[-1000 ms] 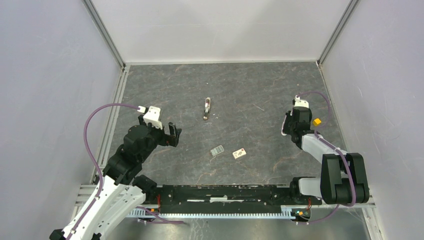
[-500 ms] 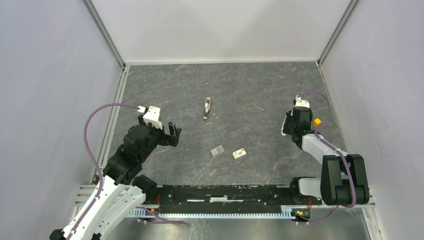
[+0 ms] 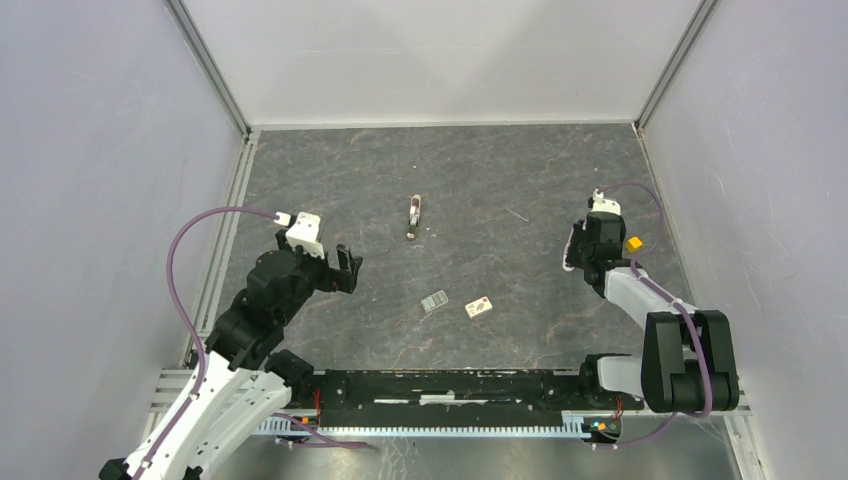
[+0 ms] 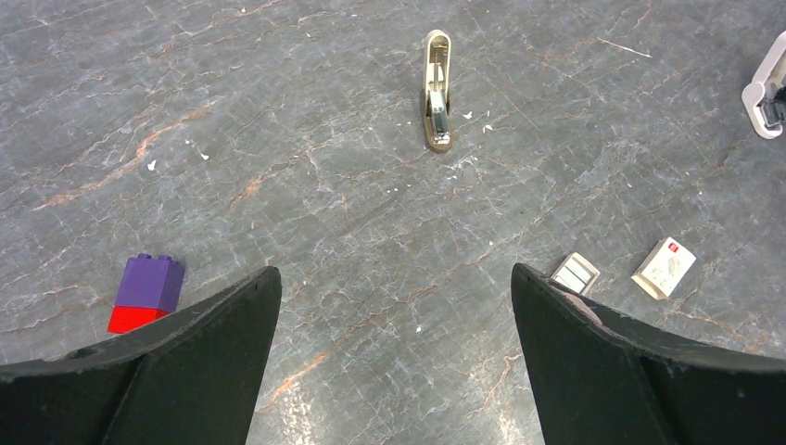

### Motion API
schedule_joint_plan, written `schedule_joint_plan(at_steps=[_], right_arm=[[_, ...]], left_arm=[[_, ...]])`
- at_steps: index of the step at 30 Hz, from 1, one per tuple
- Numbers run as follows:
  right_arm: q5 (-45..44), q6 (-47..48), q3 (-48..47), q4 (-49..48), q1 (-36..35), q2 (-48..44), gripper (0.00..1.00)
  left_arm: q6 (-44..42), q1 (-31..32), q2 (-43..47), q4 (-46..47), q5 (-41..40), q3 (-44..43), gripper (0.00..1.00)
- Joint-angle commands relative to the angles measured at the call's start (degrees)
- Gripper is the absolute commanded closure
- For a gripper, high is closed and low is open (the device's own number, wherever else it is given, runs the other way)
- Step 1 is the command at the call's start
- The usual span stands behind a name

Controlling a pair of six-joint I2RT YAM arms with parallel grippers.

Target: Load the staples into the stapler

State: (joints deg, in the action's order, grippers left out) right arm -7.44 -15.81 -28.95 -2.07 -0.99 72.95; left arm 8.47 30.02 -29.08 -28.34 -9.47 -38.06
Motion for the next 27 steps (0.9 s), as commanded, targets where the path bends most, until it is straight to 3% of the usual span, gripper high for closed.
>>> schedule_joint_plan(at_steps=[1,27], right_arm=[[-0.5,-0.8,-2.4,-0.4,0.3,-1.4,0.79],[-0.2,-2.1,-0.4,-2.3,0.3,0.2,0.79]], left_arm=[[-2.7,-0.1,0.4,1.1,-0.3,0.1,0.0],[-2.8,-0.1,0.3,1.2,-0.2,0.0,0.0]])
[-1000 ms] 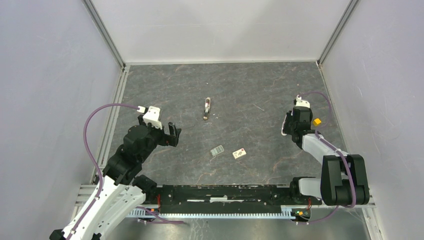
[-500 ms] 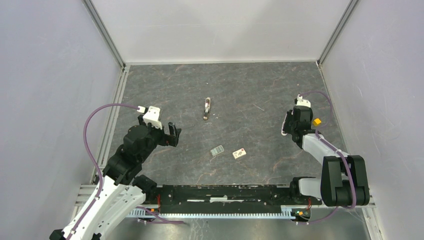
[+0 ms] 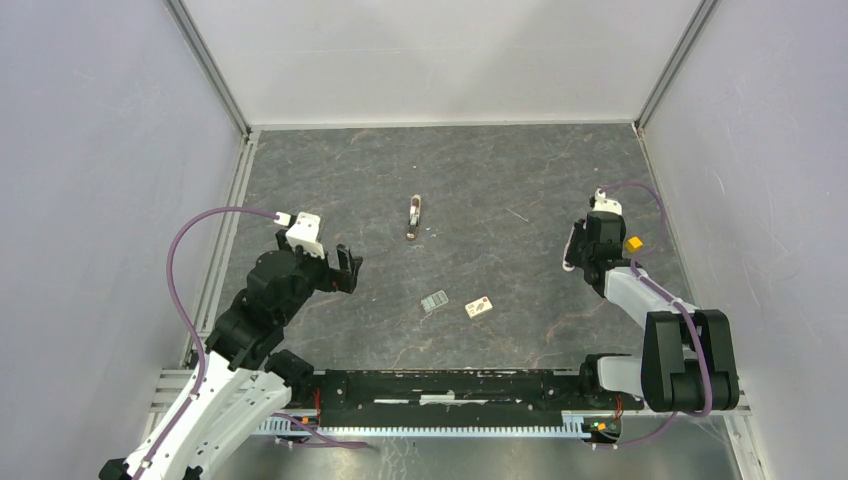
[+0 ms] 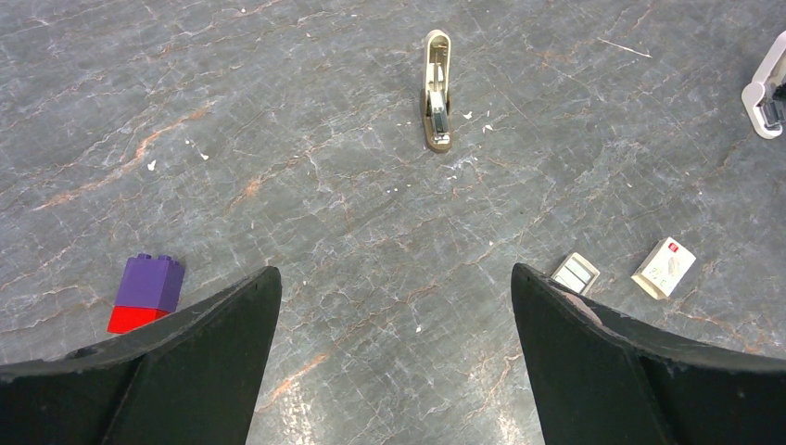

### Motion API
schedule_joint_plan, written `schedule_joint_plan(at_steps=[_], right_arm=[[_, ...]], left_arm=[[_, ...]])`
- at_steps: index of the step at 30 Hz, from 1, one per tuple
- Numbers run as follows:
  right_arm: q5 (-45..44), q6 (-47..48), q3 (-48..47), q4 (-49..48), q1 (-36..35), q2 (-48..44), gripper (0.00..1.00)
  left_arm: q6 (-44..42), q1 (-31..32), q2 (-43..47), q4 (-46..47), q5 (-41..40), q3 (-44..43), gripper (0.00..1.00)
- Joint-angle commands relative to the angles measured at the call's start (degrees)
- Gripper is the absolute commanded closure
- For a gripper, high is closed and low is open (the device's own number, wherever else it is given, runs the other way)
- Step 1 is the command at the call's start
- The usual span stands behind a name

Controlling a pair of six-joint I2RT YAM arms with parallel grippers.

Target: Load the staples into the stapler

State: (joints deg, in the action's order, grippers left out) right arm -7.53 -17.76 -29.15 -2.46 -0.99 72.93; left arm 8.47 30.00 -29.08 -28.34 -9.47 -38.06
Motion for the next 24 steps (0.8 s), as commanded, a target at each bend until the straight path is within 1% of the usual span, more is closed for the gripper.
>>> schedule_joint_plan(at_steps=[1,24], right_arm=[[-0.1,-0.1,-0.2,-2.0,0.3,0.2,0.79],[-0.7,1.6,1.8,-3.2,0.2,1.0,0.79]], left_arm=[[-2.8,-0.1,0.3,1.2,-0.1,0.1,0.0],[-2.8,-0.1,0.2,1.2,-0.2,0.1,0.0]])
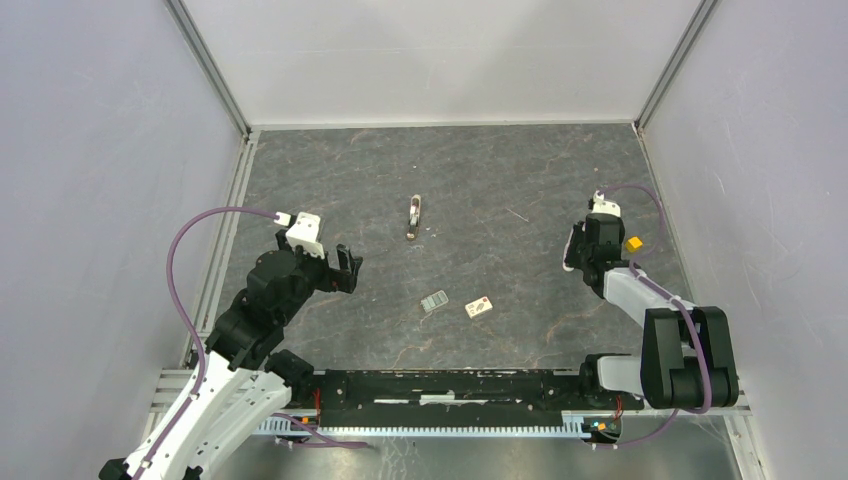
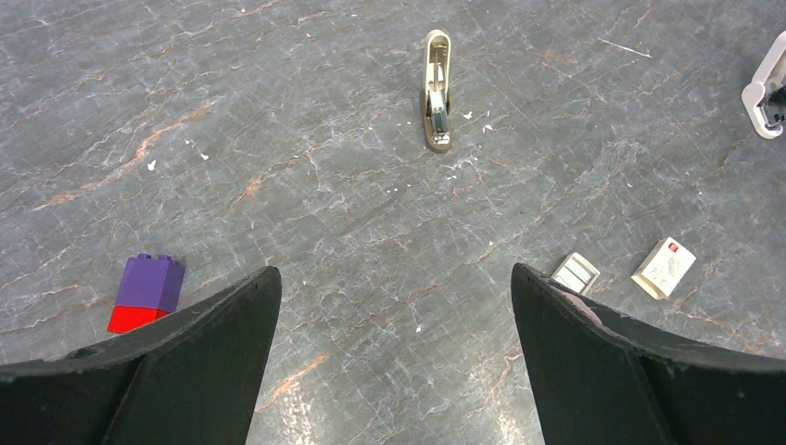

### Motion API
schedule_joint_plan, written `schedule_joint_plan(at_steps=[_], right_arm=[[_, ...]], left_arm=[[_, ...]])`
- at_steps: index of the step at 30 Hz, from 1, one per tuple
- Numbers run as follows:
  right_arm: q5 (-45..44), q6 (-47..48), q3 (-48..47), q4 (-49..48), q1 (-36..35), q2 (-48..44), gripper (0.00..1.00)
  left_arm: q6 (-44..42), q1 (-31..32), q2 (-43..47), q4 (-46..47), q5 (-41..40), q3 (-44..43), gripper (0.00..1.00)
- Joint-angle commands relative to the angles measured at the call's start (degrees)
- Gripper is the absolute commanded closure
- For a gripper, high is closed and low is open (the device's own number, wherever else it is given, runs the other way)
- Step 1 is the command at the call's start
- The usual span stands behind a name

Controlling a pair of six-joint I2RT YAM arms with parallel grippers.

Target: Load the staples into the stapler

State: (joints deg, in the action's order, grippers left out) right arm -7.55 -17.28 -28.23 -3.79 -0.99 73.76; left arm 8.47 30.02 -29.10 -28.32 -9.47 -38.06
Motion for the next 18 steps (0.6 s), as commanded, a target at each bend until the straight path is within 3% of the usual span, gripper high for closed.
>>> schedule_joint_plan(at_steps=[1,18], right_arm=[[-0.7,1.1,1.0,-1.9,0.2,0.3,0.79],[-1.1,1.9,0.5,-0.8,0.2,-1.1,0.73]], left_arm=[[-2.8,-0.1,0.3,1.2,-0.2,0.1,0.0],[-2.8,-0.1,0.3,1.1,-0.4,0.2,0.0]])
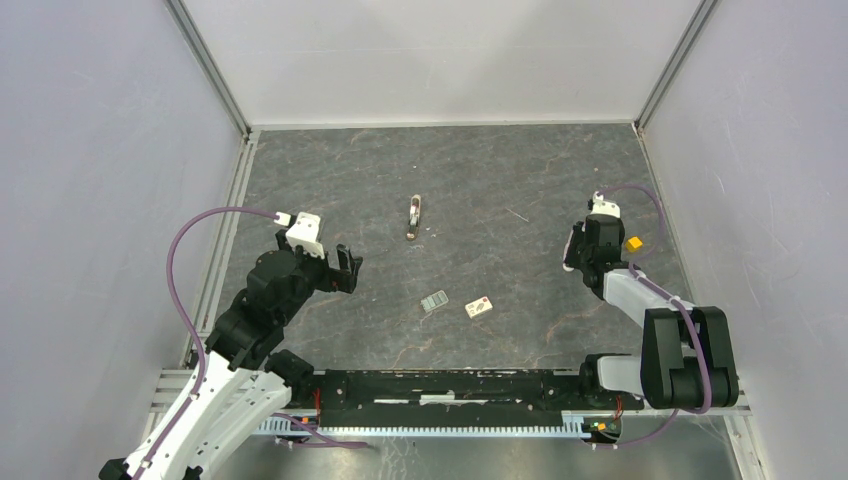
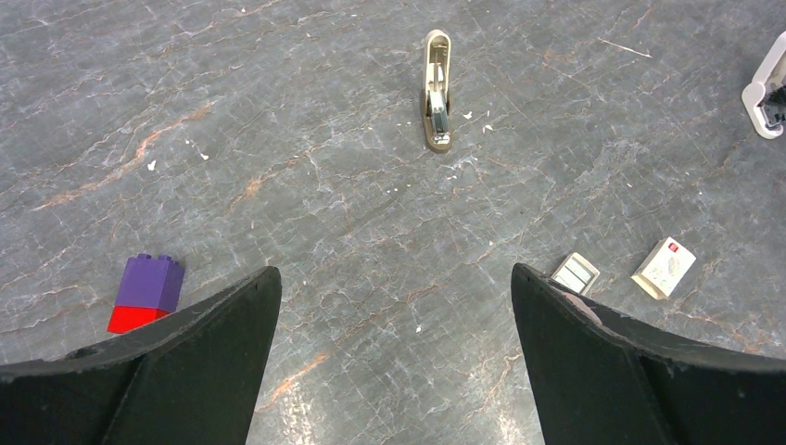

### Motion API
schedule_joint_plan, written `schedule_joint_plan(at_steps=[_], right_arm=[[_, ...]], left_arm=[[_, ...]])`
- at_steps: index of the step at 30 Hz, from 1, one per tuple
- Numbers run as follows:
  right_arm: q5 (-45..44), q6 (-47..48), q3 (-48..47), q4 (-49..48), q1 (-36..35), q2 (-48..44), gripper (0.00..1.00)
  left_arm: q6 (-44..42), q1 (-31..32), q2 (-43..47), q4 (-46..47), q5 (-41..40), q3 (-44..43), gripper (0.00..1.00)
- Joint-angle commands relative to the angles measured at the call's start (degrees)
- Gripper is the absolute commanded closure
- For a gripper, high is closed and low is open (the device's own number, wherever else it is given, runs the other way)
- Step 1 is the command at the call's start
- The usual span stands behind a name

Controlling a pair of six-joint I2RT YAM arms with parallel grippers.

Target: Load the staples into the stapler

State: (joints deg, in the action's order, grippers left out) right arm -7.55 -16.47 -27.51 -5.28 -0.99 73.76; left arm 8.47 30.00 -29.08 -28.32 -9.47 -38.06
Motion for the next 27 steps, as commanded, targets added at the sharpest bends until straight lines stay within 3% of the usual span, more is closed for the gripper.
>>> schedule_joint_plan(at_steps=[1,10,19,27], right_arm=[[-0.9,1.1,-0.5,0.9,0.2,-1.3,0.73],[0.8,1.6,-4.6,4.0,0.1,-4.7,0.66],[-2.0,2.8,-6.3,2.1,0.2,0.2,0.58],[-3.4,2.8,-5.7,-0.2,0.7,2.9,0.57]], left_arm=[[-2.8,-0.2,0.3,1.2,-0.3,0.1,0.0],[-2.8,-0.1,-0.1,1.4,-0.1,0.1,0.0],[-2.8,-0.1,0.0,1.2,0.0,0.1,0.0],[-2.8,-0.2,-0.2,1.4,0.0,0.1,0.0]])
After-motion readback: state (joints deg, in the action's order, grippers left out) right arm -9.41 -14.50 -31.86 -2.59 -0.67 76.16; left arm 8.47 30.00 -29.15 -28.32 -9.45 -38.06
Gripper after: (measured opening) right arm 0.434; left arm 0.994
